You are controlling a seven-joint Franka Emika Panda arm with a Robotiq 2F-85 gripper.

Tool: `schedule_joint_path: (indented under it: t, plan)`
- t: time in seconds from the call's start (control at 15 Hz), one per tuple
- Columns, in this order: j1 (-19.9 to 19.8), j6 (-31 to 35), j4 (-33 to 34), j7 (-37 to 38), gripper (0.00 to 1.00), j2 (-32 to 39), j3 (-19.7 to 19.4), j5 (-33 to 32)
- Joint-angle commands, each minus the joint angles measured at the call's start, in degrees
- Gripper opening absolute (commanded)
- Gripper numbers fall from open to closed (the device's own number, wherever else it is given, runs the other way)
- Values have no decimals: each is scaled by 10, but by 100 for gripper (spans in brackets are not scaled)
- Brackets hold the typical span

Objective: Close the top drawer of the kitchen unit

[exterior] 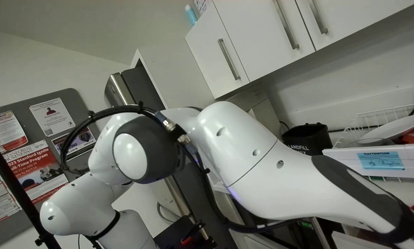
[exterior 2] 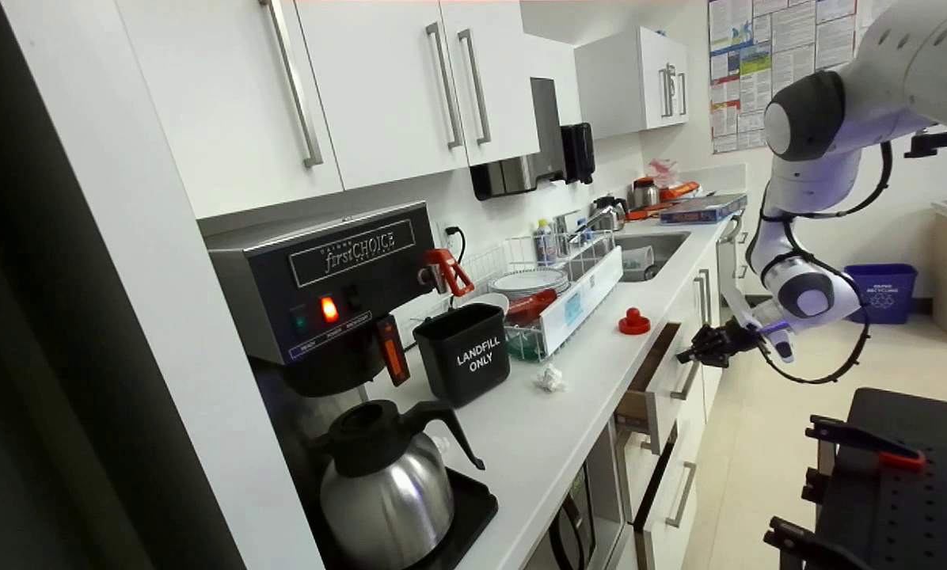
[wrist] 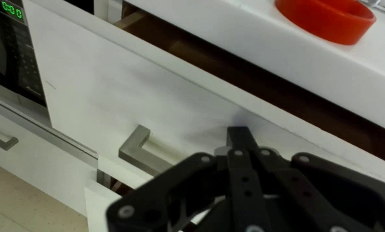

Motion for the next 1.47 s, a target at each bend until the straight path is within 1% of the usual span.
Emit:
schedule_joint_path:
  t: [0.0, 0.2, 0.4, 0.47, 0.6, 0.67, 1.13, 1.2, 1.4]
  plan:
    - [34, 7, 89, 49, 0, 53, -6, 9]
    - [42, 5, 134, 53, 0, 79, -7, 5]
    - [42, -1, 178, 21, 0, 105, -9, -5]
    - [48, -7, 30, -43, 0, 4, -13, -21]
    - [51, -20, 0, -75, 0, -22, -34, -52]
    - [58, -9, -23, -101, 0, -41, -45, -63]
    - [95, 23, -201, -322, 0, -202, -113, -128]
    - [103, 29, -226, -347, 0, -226, -122, -140]
    - [135, 77, -308, -400, 0, -305, -147, -168]
